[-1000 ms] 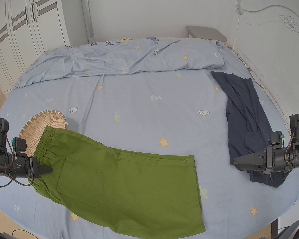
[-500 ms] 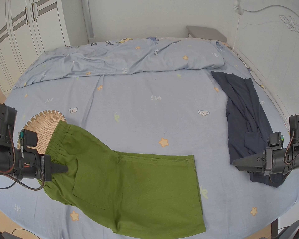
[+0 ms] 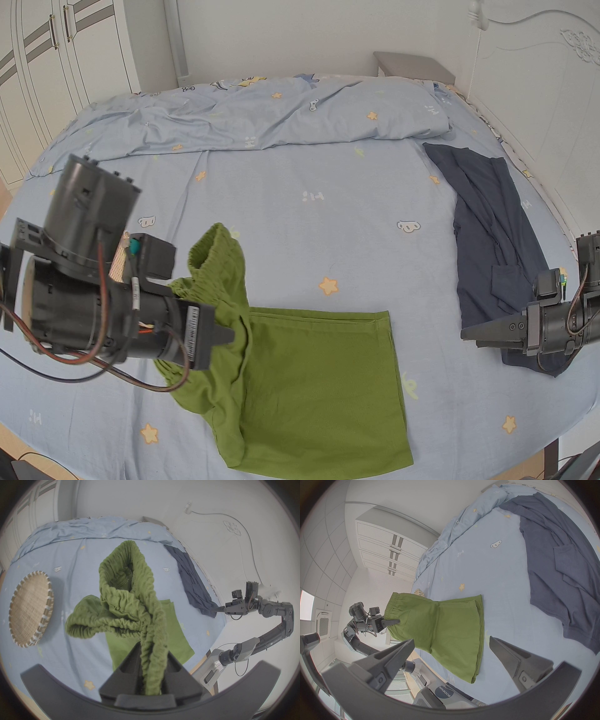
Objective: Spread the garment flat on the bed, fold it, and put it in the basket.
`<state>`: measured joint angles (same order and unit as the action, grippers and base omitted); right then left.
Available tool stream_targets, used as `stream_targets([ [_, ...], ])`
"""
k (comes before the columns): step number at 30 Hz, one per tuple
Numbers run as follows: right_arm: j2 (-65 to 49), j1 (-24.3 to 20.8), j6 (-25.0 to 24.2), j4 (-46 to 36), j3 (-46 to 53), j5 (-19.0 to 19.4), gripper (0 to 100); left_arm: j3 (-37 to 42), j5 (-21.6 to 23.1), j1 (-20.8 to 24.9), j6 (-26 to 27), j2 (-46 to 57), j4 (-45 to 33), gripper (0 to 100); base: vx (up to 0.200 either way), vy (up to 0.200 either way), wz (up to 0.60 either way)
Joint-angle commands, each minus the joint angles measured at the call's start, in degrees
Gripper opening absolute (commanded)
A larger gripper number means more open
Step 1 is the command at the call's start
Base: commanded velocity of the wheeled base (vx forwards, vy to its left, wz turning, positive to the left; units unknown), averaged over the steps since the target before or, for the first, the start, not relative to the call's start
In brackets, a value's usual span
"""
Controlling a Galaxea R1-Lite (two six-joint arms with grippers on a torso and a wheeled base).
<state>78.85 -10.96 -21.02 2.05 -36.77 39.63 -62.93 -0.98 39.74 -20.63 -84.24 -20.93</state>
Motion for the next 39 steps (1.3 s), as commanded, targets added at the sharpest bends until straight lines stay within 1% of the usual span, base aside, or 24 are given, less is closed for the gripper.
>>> stream_targets([
  [1,0.16,-0.47,0.01,0.15,0.2,-0.43,100,-3.61,-1.66,6.05,-0.47,-7.78,1.42,0,0.0,0.0,0.0],
  [2,0.16,-0.38,0.01,0.15,0.2,-0.43,100,-3.96,-1.84,7.1,-0.47,-8.22,1.6,0,0.0,0.0,0.0],
  [4,0.16,-0.38,0.01,0.15,0.12,-0.43,100,-3.96,-1.93,7.37,-0.56,-8.31,1.68,0,0.0,0.0,0.0],
  [5,0.25,-0.38,0.01,0.24,0.2,-0.43,100,-3.78,-2.28,9.92,-0.56,-8.84,2.47,0,0.0,0.0,0.0],
  [6,0.25,-0.38,0.01,0.24,0.2,-0.43,100,-3.52,-2.28,10.71,-0.56,-9.19,2.91,0,0.0,0.0,0.0],
  [11,0.43,-0.38,0.01,0.24,0.29,-0.43,100,-2.29,-2.45,13.26,-0.56,-11.92,5.02,0,0.0,0.0,0.0],
  [15,0.52,-0.38,0.01,0.24,0.29,-0.52,100,-2.11,-2.54,13.96,-0.82,-14.99,8.19,0,0.0,0.0,0.0],
  [17,0.6,-0.38,0.01,0.24,0.29,-0.52,100,-2.2,-2.89,15.28,-3.19,-16.57,9.51,0,0.0,0.0,0.0],
  [20,0.6,-0.29,0.01,0.24,0.29,-0.52,100,-2.46,-4.21,15.89,-4.86,-17.19,9.86,0,0.0,0.0,0.0],
  [28,0.69,-0.38,0.01,0.24,0.38,-0.52,100,-2.55,-4.3,17.56,-5.13,-19.12,10.74,0,0.0,0.0,0.0],
  [29,0.69,-0.38,0.01,0.24,0.38,-0.52,100,-2.55,-4.3,17.65,-5.13,-19.21,10.82,100,0.0,0.0,0.0],
  [34,0.69,-0.38,0.01,0.41,0.64,-0.52,100,-2.9,-4.21,20.2,-8.2,-22.29,14.87,100,0.0,0.0,0.0],
  [35,0.69,-0.38,0.01,0.41,0.64,-0.52,100,-2.99,-4.12,20.99,-9.96,-22.73,16.62,100,0.0,0.0,0.0],
  [37,0.69,-0.38,0.01,0.41,0.73,-0.52,100,-2.99,-3.95,21.34,-10.93,-22.9,17.94,100,0.0,0.0,0.0],
  [38,0.78,-0.38,0.01,0.41,0.73,-0.52,100,-2.9,-3.77,21.69,-12.68,-22.9,20.05,100,0.0,0.0,0.0],
  [39,0.78,-0.38,0.01,0.41,0.73,-0.52,100,-2.9,-3.77,21.69,-12.68,-22.9,20.05,100,0.0,0.0,0.0],
])
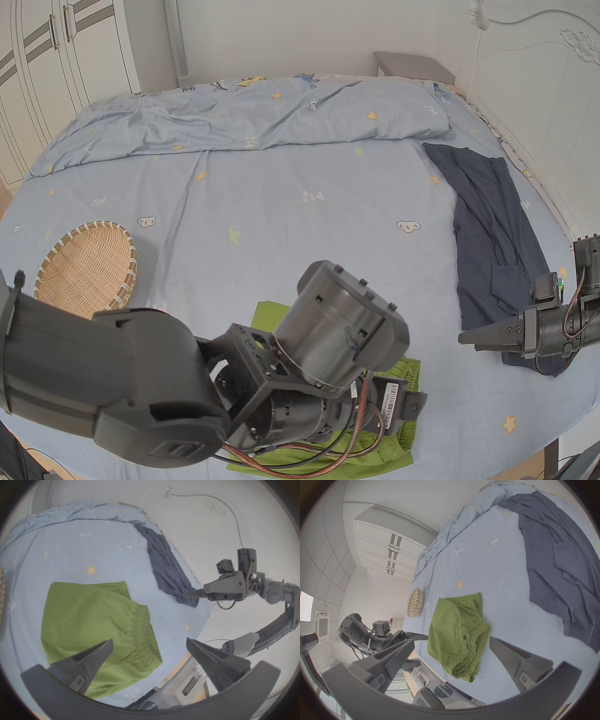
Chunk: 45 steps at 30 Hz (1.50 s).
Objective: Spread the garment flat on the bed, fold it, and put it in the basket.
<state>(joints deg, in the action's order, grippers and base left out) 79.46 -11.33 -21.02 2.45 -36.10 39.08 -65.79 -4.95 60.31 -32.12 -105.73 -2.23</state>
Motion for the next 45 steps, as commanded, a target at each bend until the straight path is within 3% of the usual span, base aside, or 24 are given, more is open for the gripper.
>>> stream_targets([
  [1,0.17,-0.1,0.01,0.01,0.06,0.03,100,-0.13,0.38,1.13,-2.95,-1.23,2.85,100,0.0,0.0,0.0],
  [4,0.17,-0.19,0.1,0.01,0.15,0.12,100,-0.04,1.08,-0.45,-5.41,-0.53,3.81,100,0.0,0.0,0.0],
  [7,-0.01,-0.8,0.01,-0.08,0.06,0.12,100,2.07,4.07,-7.84,-5.93,2.72,3.02,100,0.0,0.0,0.0],
  [8,-0.01,-0.8,0.01,-0.08,0.06,0.12,100,2.07,4.07,-7.84,-5.93,2.72,3.02,100,0.0,0.0,0.0],
  [9,-0.27,-0.89,0.01,0.01,0.06,0.12,100,4.8,9.43,-13.55,-5.85,5.27,2.85,100,0.0,0.0,0.0],
  [10,-0.27,-0.89,0.01,0.01,0.06,0.12,100,4.8,9.43,-13.55,-5.85,5.27,2.85,100,0.0,0.0,0.0],
  [11,-0.44,-0.89,0.01,0.01,-0.03,0.2,100,7.52,16.9,-21.02,-5.76,7.73,2.49,100,0.0,0.0,0.0],
  [15,-1.32,-0.89,0.01,0.01,-0.03,0.2,100,16.57,32.11,-34.55,-4.0,10.81,3.55,100,0.0,0.0,0.0],
  [17,-2.38,-0.89,0.01,0.01,-0.03,0.29,100,20.62,37.38,-40.09,-0.92,10.63,4.69,100,0.0,0.0,0.0],
  [18,-2.47,-0.89,0.01,0.01,-0.03,0.29,100,20.97,37.73,-40.44,-0.66,10.63,4.78,100,0.0,0.0,0.0],
  [19,-3.26,-0.98,-0.08,-0.08,-0.03,0.29,100,24.92,41.6,-45.19,4.17,10.28,5.92,100,0.0,0.0,0.0],
  [22,-3.78,-1.33,-0.08,0.01,0.06,0.29,100,28.09,44.41,-50.02,12.7,6.15,7.24,100,0.0,0.0,0.0],
  [25,-3.78,-1.59,0.01,-0.08,0.15,0.29,100,28.18,44.68,-51.08,17.53,1.31,7.33,100,0.0,0.0,0.0],
  [30,-3.78,-1.68,0.01,-0.08,0.24,0.29,100,27.21,44.76,-49.94,17.62,-3.96,7.59,100,0.0,0.0,0.0],
  [35,-3.34,-1.86,0.01,0.01,0.59,0.2,100,26.51,45.64,-43.87,16.83,-7.39,9.7,100,0.0,0.0,0.0],
  [38,-3.08,-2.21,0.01,0.01,0.76,0.2,100,26.24,45.73,-41.41,14.72,-8.62,12.95,100,0.0,0.0,0.0],
  [45,-2.29,-2.3,0.1,0.01,1.03,0.2,100,26.94,45.55,-36.14,1.18,-10.29,25.87,100,0.0,0.0,0.0],
])
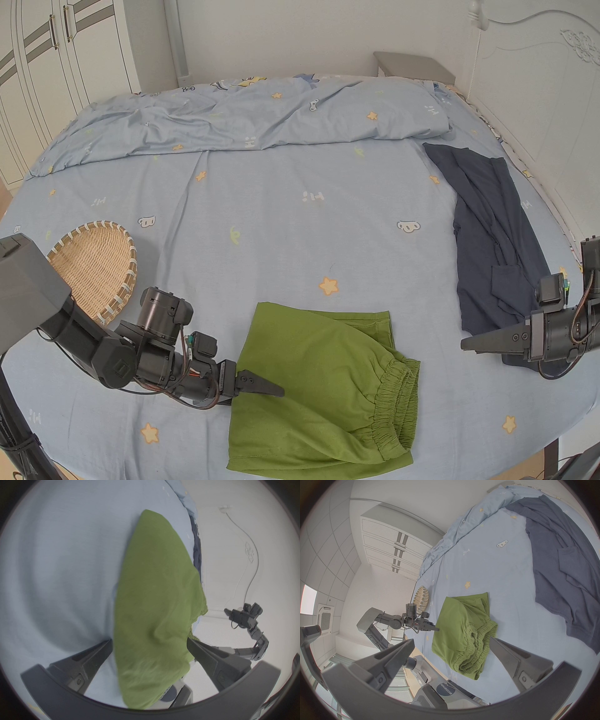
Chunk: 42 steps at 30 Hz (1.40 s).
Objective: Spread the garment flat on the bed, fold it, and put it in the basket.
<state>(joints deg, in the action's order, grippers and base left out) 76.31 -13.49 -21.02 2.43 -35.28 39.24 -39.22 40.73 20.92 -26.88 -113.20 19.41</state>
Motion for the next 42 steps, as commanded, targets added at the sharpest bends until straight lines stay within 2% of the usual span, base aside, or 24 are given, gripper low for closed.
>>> stream_targets([
  [1,1.29,-0.13,0.1,0.04,0.21,0.05,100,0.63,-0.21,3.87,-5.82,-2.9,6.08,100,0.0,0.0,0.0],
  [5,2.35,-0.13,0.36,0.04,0.21,-0.04,100,1.25,0.14,5.54,-11.26,-2.9,9.68,100,0.0,0.0,0.0],
  [10,2.61,-0.13,0.36,0.04,0.21,-0.04,100,1.78,0.14,6.24,-11.88,-2.81,10.3,100,0.0,0.0,0.0],
  [11,2.7,-0.22,0.36,0.12,0.21,0.05,100,1.86,0.14,6.15,-11.97,-2.73,10.3,0,0.0,0.0,0.0],
  [17,2.61,-0.22,0.36,0.04,0.21,0.05,100,1.42,0.05,5.1,-12.06,-2.02,10.3,0,0.0,0.0,0.0],
  [21,2.61,-0.22,0.27,0.04,0.21,0.05,100,1.07,0.23,0.97,-12.06,3.51,8.81,0,0.0,0.0,0.0],
  [25,2.61,-0.3,0.27,0.04,0.12,0.05,100,-3.23,0.23,-3.78,-12.06,8.96,2.57,0,0.0,0.0,0.0],
  [26,2.61,-0.3,0.27,0.04,0.12,0.05,100,-3.23,0.23,-3.78,-12.06,8.96,2.57,0,0.0,0.0,0.0],
  [27,2.52,-0.3,0.27,0.04,0.21,0.05,100,-8.16,0.23,-5.98,-11.79,11.6,-5.34,0,0.0,0.0,0.0],
  [29,2.52,-0.3,0.27,0.04,0.21,0.05,100,-9.47,0.23,-6.42,-11.53,12.57,-7.81,0,0.0,0.0,0.0],
  [30,2.52,-0.3,0.27,0.04,0.12,0.05,100,-13.52,0.23,-7.56,-10.03,15.2,-16.68,0,0.0,0.0,0.0],
  [33,2.44,-0.39,0.27,0.04,0.21,-0.04,100,-16.24,0.23,-10.02,-4.23,16.61,-24.42,0,0.0,0.0,0.0],
  [34,2.52,-0.48,0.36,0.04,0.3,0.05,100,-17.65,0.32,-11.6,-0.45,16.79,-28.55,0,0.0,0.0,0.0],
  [37,2.52,-0.83,0.36,0.04,0.56,0.05,100,-20.28,0.32,-13.62,3.33,16.7,-34.09,0,0.0,0.0,0.0],
  [42,2.52,-0.92,0.36,0.04,0.56,0.05,100,-23.01,-0.21,-15.65,5.79,16.61,-38.66,0,0.0,0.0,0.0],
])
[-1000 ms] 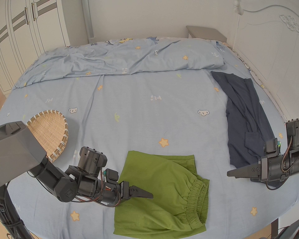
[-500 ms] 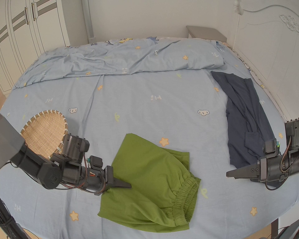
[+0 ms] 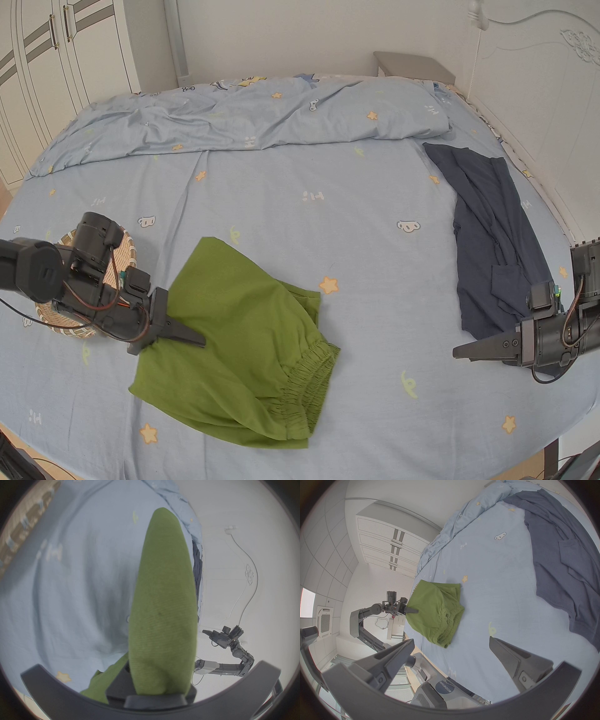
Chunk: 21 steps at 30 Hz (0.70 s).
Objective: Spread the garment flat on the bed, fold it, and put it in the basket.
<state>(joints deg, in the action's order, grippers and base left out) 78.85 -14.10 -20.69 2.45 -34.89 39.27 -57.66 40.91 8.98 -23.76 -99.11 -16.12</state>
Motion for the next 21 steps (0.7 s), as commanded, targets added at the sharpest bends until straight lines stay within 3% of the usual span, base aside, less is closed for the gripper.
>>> stream_targets([
  [1,-0.01,-0.31,0.03,0.01,0.17,0.02,100,-4.74,-0.48,-3.89,2.84,2.61,-3.4,0,0.0,0.0,0.0],
  [9,-0.19,-0.57,-0.05,0.01,0.08,0.02,100,-8.26,-1.89,-6.0,5.83,2.87,-10.08,0,0.0,0.0,0.0],
  [12,-0.19,-0.66,0.03,0.01,0.08,0.02,100,-12.65,-5.67,-6.0,7.06,2.34,-16.84,0,0.0,0.0,0.0],
  [16,-0.36,-0.57,0.03,0.01,0.08,0.02,100,-15.2,-7.07,-6.79,10.49,2.69,-22.64,0,0.0,0.2,0.0],
  [21,-0.54,-0.57,-0.05,0.01,0.08,0.02,100,-16.25,-7.16,-7.14,11.63,2.78,-24.23,0,0.0,0.2,0.0],
])
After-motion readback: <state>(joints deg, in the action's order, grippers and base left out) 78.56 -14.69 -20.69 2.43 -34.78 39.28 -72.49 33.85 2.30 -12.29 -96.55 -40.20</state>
